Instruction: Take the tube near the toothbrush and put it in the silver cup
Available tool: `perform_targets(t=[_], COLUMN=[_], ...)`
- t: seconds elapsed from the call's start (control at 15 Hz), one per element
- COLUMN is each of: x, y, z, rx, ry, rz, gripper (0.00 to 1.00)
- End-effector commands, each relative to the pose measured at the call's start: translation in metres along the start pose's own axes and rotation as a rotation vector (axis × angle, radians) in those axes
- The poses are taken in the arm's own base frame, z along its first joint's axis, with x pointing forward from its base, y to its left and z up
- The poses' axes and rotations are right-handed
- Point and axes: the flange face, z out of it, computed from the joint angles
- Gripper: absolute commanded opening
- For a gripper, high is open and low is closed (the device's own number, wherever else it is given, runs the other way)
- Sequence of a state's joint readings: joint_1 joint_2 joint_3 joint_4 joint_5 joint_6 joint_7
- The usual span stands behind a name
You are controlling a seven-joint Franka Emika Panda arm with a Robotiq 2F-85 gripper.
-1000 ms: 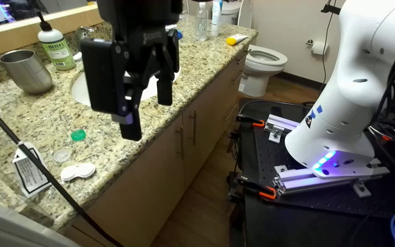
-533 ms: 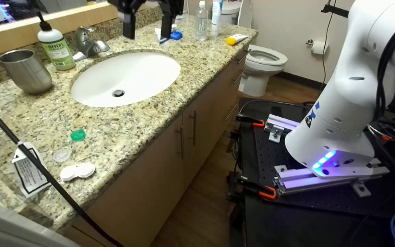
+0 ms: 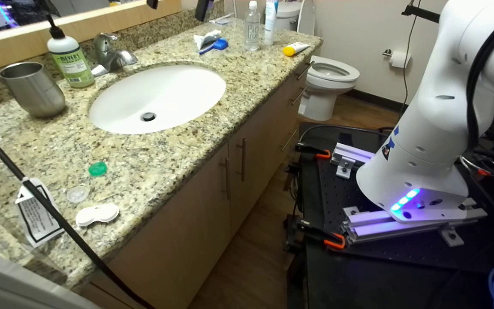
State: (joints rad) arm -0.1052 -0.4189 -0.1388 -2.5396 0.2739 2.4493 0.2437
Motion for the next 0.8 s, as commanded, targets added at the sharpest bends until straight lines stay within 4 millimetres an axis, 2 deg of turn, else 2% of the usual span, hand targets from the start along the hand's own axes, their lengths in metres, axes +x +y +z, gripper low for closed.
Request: perform_targets(t=[0.0,0.27,0.33,0.4,0.47,0.6,0.67,0.73], x=[0.078,0.157,0.164,0.140,0.151,0.160,0.172,0.186], y=[0.036,0.086,0.091,0.085,0.092,0.094,0.104,0.116], z=[0.013,0.017,0.016,0.007,0.011,0.018,0.031,0.034], rx=[-0.026,-0.070,-0.079,-0.061,-0.073,-0.080,-0.131,-0.148], ry=[0.157,0.342,0.361,0.321,0.337,0.347,0.421,0.467], rz=[0.135,0.293,0.352,0.278,0.313,0.340,0.367,0.407], gripper=[1.00,1.00,1.00,1.00,1.00,1.00,1.00,1.00])
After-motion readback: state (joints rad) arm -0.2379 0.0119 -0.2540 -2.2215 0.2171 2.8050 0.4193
